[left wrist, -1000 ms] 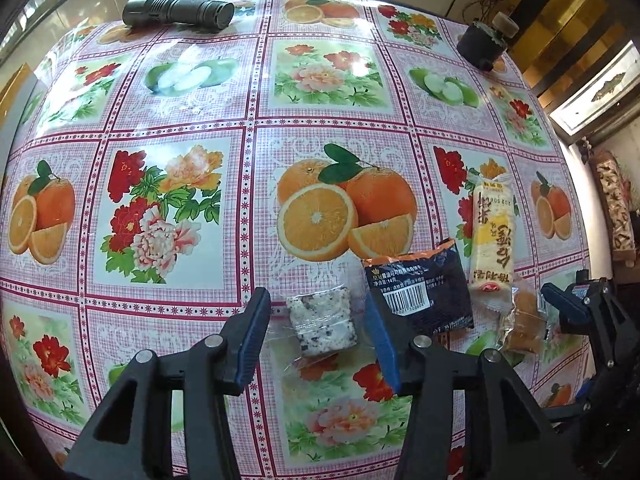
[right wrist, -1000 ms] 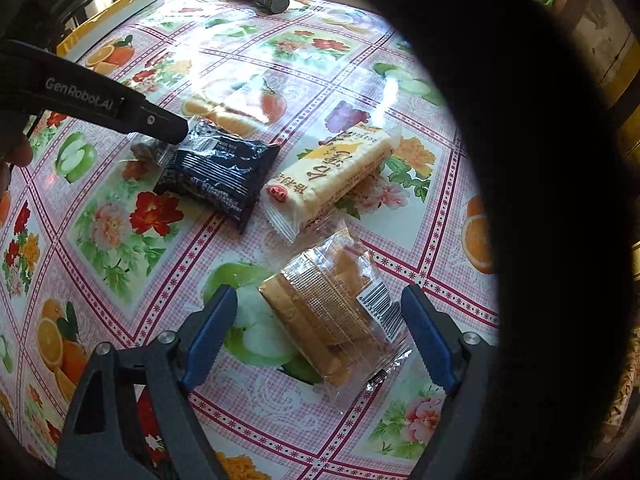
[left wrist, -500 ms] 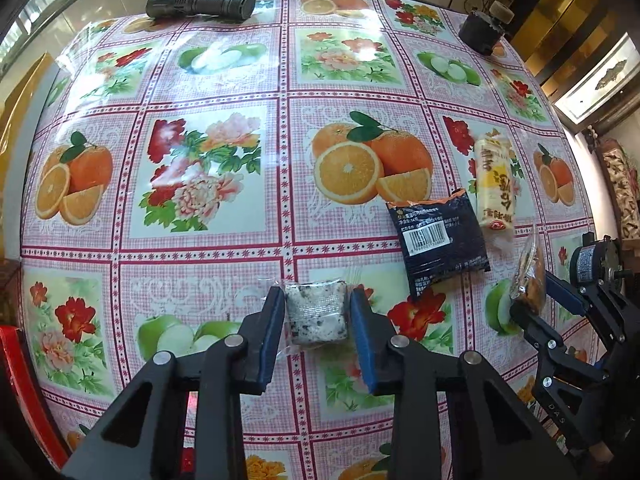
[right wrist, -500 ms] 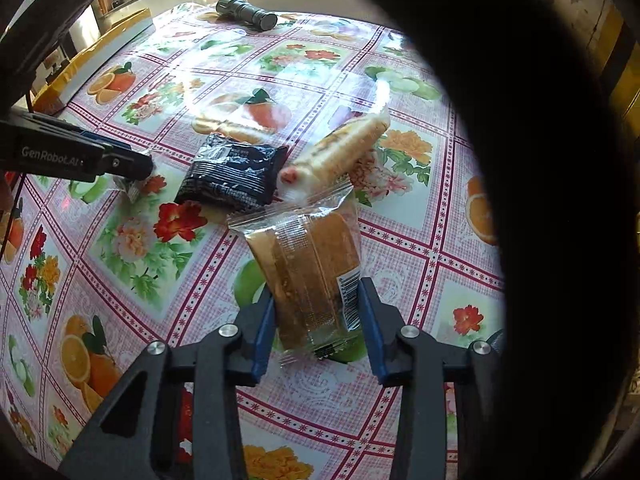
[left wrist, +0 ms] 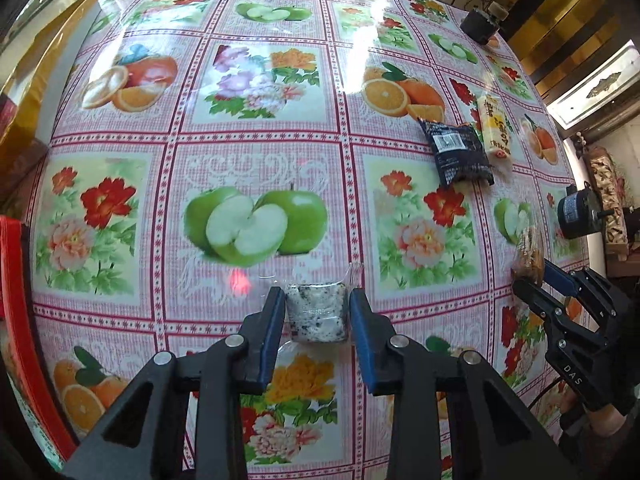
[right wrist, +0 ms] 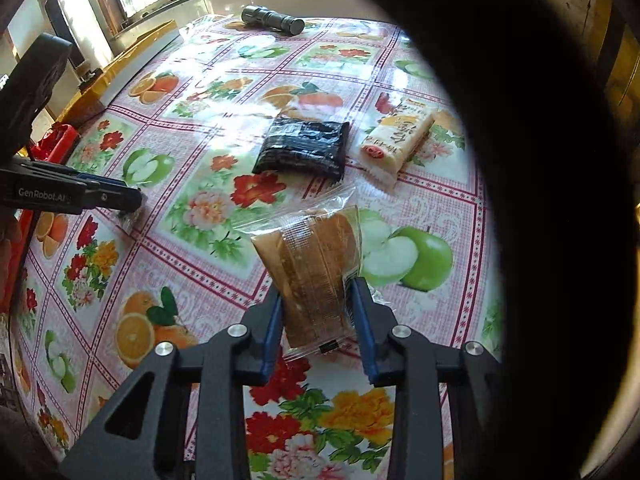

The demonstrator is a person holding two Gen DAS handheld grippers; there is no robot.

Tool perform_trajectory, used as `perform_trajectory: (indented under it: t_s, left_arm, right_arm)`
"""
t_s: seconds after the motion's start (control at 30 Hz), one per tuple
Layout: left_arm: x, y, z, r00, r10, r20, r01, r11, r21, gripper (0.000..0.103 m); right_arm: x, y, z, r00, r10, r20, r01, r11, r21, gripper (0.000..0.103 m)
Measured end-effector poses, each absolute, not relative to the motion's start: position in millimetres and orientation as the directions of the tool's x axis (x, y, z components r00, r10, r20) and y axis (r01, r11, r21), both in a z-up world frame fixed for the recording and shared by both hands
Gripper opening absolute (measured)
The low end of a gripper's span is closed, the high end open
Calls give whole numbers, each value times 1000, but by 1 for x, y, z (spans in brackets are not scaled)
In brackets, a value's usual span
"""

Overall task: Organize snacks
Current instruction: 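Grasp the clear-bagged bread cake with the right tool while the left grasps the nougat square, then carry the bread cake and nougat square over to the tray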

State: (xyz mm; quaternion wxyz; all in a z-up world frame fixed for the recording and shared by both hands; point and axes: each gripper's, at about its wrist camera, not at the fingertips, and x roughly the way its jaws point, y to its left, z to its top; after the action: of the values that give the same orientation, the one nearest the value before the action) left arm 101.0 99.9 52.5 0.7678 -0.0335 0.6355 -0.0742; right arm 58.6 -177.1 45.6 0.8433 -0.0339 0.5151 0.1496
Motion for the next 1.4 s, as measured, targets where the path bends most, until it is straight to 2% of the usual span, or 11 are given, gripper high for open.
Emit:
perform_trajectory:
  t_s: [0.27, 0.53, 0.73, 0.83, 0.9, 0.97, 1.03, 1.23, 1.3, 1.37, 1.4]
  left_arm:
    - [42, 116, 53, 159, -190, -969, 122, 977, -172, 32]
    - [-4, 141, 56, 130, -250, -959, 137, 963, -232, 32]
    - [-35, 140, 56, 154, -179, -972, 216, 966, -144, 32]
    - [-41, 136, 55, 175, -132, -976, 247, 965, -86, 36]
    - [-44, 134, 57, 201, -108, -974, 252, 966, -55, 36]
    - [-49, 130, 59, 247, -55, -967, 266, 964, 14, 42]
    - [-53, 127, 56, 280, -3, -960, 273, 959, 77, 55]
    - [-49, 127, 40, 306, 13, -952, 258, 961, 96, 68]
    - [-48, 134, 38, 299, -32, -954, 245, 968, 44, 67]
    - [-46, 142, 39, 296, -68, -953, 235, 972, 4, 59]
    - [-46, 148, 40, 294, -78, -953, 234, 972, -7, 56]
  right_arm:
    - [16, -163, 47, 402, 299, -866, -264, 943, 203, 32]
    - [-36, -139, 49, 384, 304, -872, -247, 944, 221, 32]
    - [-66, -122, 50, 385, 284, -878, -236, 950, 204, 32]
    - [-71, -111, 46, 389, 234, -891, -238, 960, 148, 32]
    - [-68, -106, 45, 387, 210, -898, -231, 965, 126, 36]
    - [-66, -101, 44, 381, 198, -903, -232, 966, 114, 38]
    - [-64, -96, 43, 386, 173, -906, -239, 967, 83, 40]
    - [-48, -88, 37, 363, 128, -923, -270, 962, 27, 53]
    - [-45, -85, 34, 362, 113, -925, -287, 958, 5, 56]
    - [-43, -82, 31, 363, 110, -925, -305, 952, -7, 56]
    - [-43, -80, 31, 365, 114, -924, -317, 948, -8, 53]
